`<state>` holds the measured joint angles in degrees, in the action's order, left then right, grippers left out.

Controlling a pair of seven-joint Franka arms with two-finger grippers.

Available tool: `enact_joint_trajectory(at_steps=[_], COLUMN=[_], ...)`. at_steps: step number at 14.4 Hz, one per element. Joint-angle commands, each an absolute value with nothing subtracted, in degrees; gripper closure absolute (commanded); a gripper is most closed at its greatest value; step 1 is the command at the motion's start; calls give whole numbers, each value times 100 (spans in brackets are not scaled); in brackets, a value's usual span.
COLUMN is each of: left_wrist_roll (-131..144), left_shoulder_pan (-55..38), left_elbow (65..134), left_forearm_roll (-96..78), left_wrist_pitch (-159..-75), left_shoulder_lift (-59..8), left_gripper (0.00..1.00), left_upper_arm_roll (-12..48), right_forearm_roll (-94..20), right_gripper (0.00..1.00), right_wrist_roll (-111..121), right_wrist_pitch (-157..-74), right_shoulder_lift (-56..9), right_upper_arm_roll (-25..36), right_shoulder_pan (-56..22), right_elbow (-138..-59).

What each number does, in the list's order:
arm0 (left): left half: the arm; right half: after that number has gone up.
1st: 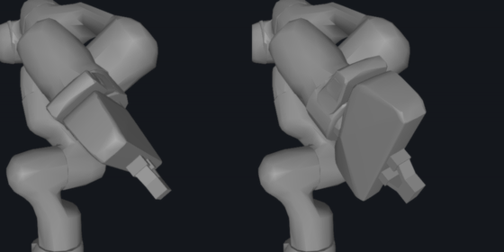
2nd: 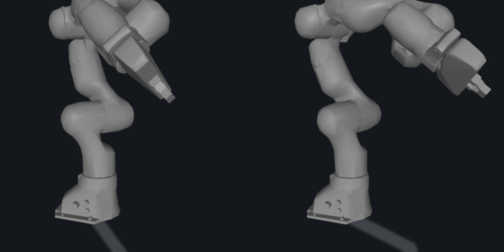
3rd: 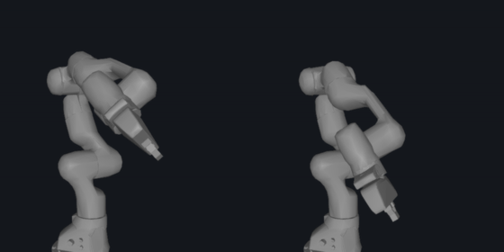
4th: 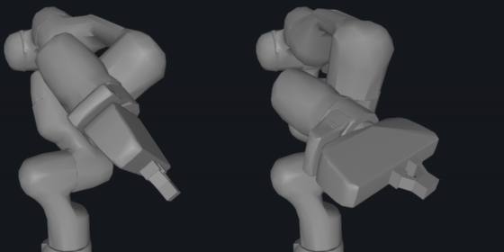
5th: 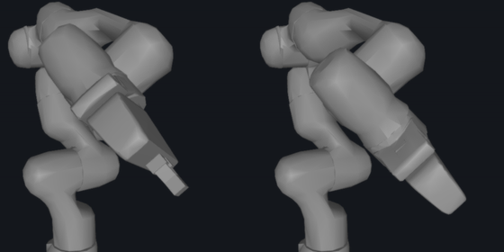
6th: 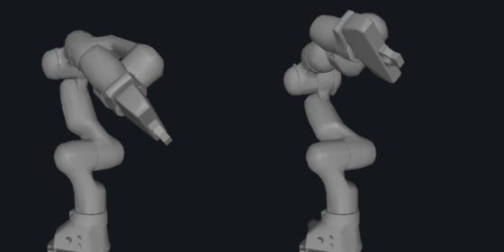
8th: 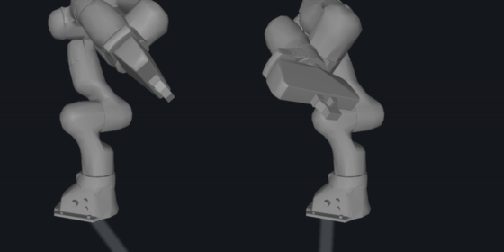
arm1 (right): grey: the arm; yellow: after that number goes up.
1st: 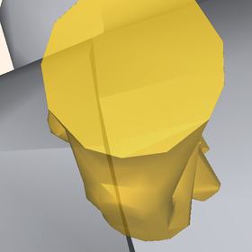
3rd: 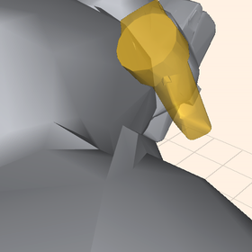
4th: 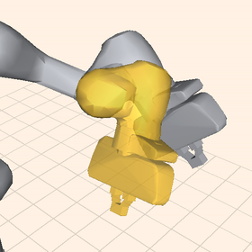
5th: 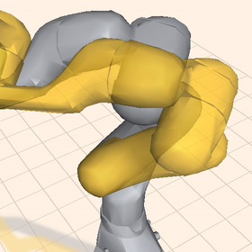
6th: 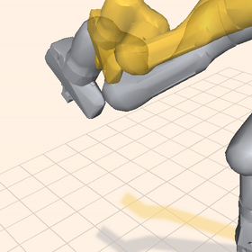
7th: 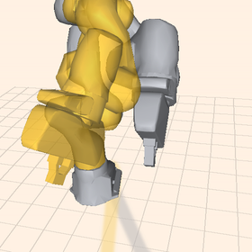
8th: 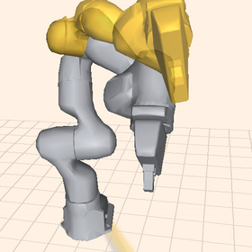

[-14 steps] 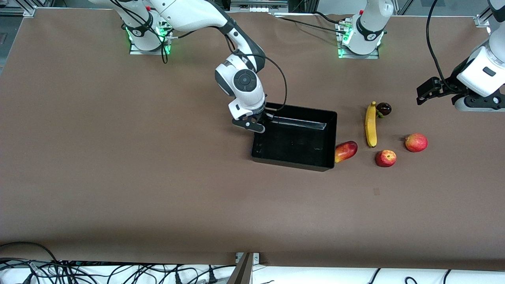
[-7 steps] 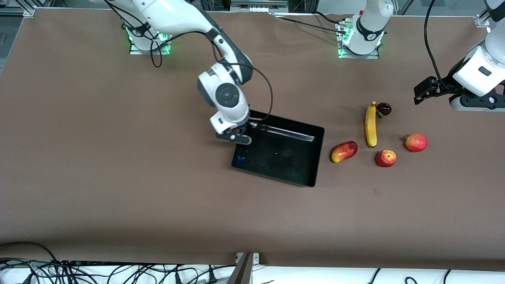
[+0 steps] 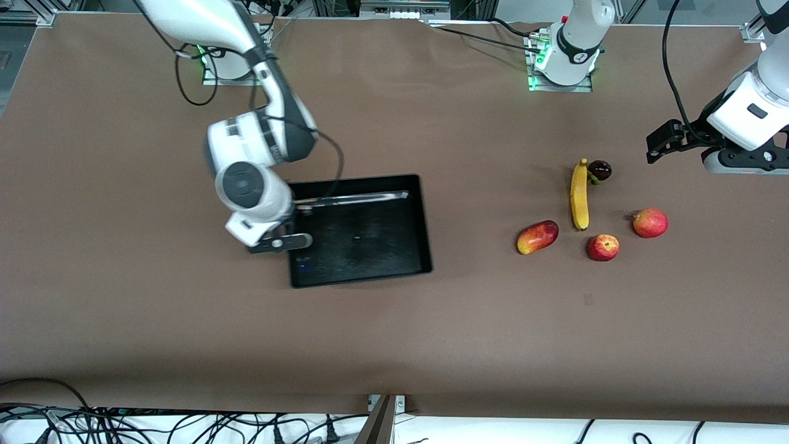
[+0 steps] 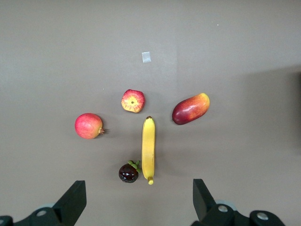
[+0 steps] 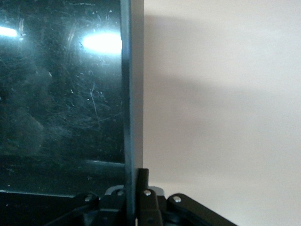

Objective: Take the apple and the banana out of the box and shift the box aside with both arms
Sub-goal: 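Drag the black box across the table toward the right arm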

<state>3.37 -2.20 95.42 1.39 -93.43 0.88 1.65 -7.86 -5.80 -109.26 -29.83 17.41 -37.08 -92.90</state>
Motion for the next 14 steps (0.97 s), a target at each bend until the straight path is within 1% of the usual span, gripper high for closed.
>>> enact_joint_trajectory(at_steps=[1,3,4,7,9,11,14], left_wrist_roll=[396,396,396,396,396,387,387], left_shoulder_pan=[-229,-237,-237,-237,-237,-229,-229], left_elbow=[9545,9545,9545,9545,9545,9545,9545], left_forearm_roll=[62,62,62,62,62,62,62], left_wrist_pitch=[-9352,-9352,-9352,-9352,-9352,-9352,-9352], left_shoulder_lift=[141,141,141,141,141,141,141], left_gripper=[0,0,0,0,0,0,0], left_upper_arm_roll=[167,176,176,176,185,185,185], right_forearm_roll=[-870,-1036,-1211,-1345,-1345,-1353,-1354], right_gripper=[100,100,100,100,100,100,100], right_wrist_roll=[691,870,870,879,1281,1642,1731], right_wrist_pitch=[-10986,-11021,-11187,-12108,-12759,-13024,-13226], right_shoulder_lift=[-2549,-2426,-2304,-1909,-1697,-1705,-1723], right_upper_arm_roll=[2134,2180,2197,2425,2644,2847,2892], right_shoulder_pan=[-3456,-3139,-3016,-2936,-2927,-2918,-2866], right_elbow=[-9983,-10229,-10465,-11589,-12258,-12427,-12646])
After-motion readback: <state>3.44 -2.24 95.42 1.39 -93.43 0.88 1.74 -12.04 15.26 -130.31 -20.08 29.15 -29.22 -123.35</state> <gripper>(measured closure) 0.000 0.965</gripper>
